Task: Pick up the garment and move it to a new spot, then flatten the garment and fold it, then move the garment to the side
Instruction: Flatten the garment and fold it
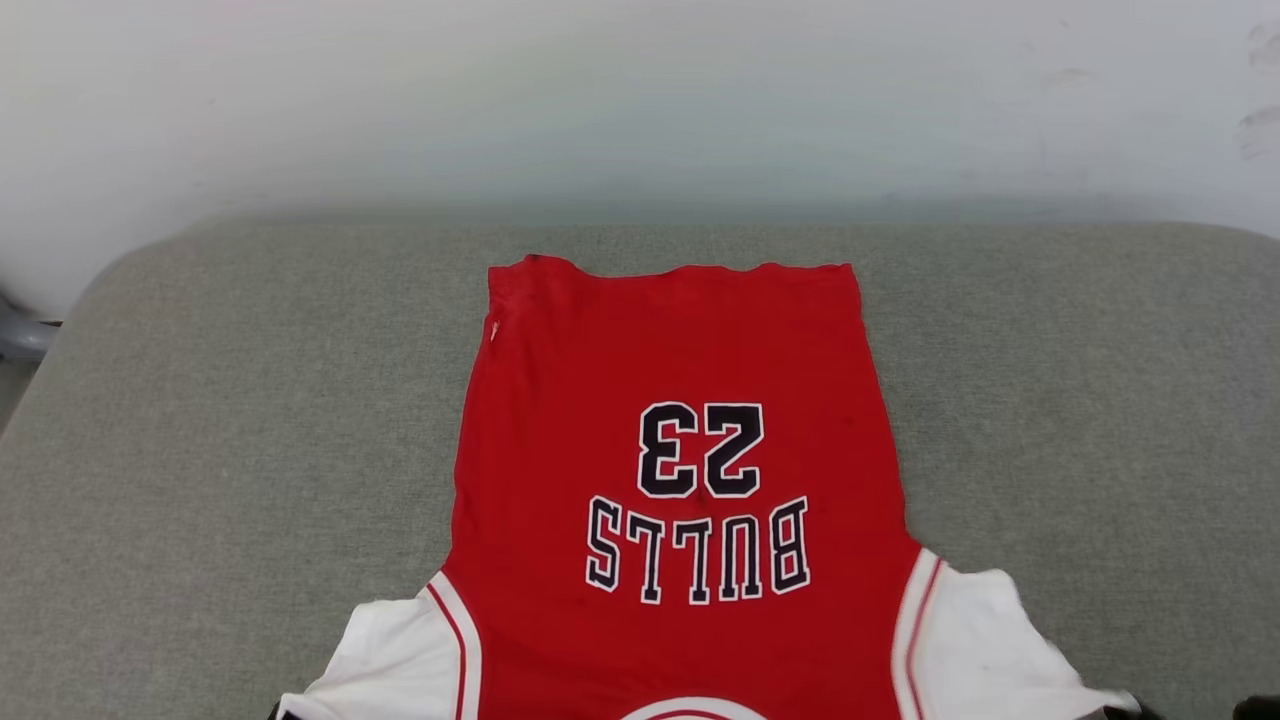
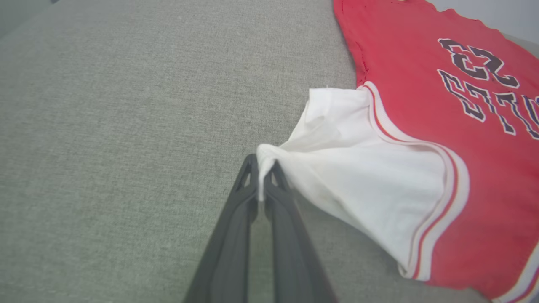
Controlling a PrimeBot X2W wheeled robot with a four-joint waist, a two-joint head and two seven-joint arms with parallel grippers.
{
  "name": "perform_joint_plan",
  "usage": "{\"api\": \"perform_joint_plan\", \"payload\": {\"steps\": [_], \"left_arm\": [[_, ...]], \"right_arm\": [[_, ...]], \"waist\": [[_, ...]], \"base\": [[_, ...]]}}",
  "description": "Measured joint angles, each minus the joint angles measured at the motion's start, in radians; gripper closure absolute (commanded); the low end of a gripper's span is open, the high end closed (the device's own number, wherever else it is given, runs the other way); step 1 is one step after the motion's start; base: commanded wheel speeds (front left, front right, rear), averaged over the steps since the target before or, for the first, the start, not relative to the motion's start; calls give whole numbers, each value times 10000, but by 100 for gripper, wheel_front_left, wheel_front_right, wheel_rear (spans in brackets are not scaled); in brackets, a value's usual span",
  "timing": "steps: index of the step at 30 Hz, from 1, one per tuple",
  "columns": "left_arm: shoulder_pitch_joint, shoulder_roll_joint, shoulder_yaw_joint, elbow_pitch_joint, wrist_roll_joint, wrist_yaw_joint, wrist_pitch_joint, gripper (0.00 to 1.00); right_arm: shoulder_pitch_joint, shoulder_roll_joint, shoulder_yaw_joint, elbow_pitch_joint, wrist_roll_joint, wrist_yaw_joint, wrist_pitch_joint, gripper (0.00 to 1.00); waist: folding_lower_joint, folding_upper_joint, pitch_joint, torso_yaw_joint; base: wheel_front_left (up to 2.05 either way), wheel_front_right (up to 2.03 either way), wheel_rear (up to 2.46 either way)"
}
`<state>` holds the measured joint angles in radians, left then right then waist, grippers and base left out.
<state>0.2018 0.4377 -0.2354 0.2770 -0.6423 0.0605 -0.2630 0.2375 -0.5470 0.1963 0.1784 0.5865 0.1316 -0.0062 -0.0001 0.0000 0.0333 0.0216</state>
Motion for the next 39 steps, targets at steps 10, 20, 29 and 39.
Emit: {"api": "perform_joint_plan", "payload": {"steps": [10, 20, 29, 39], "left_arm": [[-677, -280, -288, -773, 598, 0, 0, 100], [-1760, -780, -489, -1902, 1360, -61, 0, 100], [-2522, -1693, -635, -2347, 2006, -360, 0, 100], [-3172, -2700, -571, -2548, 2700, -961, 0, 100]], "right_arm": [[-1061, -278, -1848, -1402, -581, -2, 27, 0], [-5258, -1053, -2326, -2729, -583, -4, 1864, 0], [-9684, -1685, 203, -1034, 61, -2, 6057, 0], [-12651, -1779, 1221, 1883, -148, -4, 10128, 0]], "waist": [[2, 0, 519, 254], [3, 0, 1724, 1057], [3, 0, 3105, 2150], [3, 0, 4494, 3252]], "base": [[0, 0, 0], [0, 0, 0], [0, 0, 0], [0, 0, 0]]}}
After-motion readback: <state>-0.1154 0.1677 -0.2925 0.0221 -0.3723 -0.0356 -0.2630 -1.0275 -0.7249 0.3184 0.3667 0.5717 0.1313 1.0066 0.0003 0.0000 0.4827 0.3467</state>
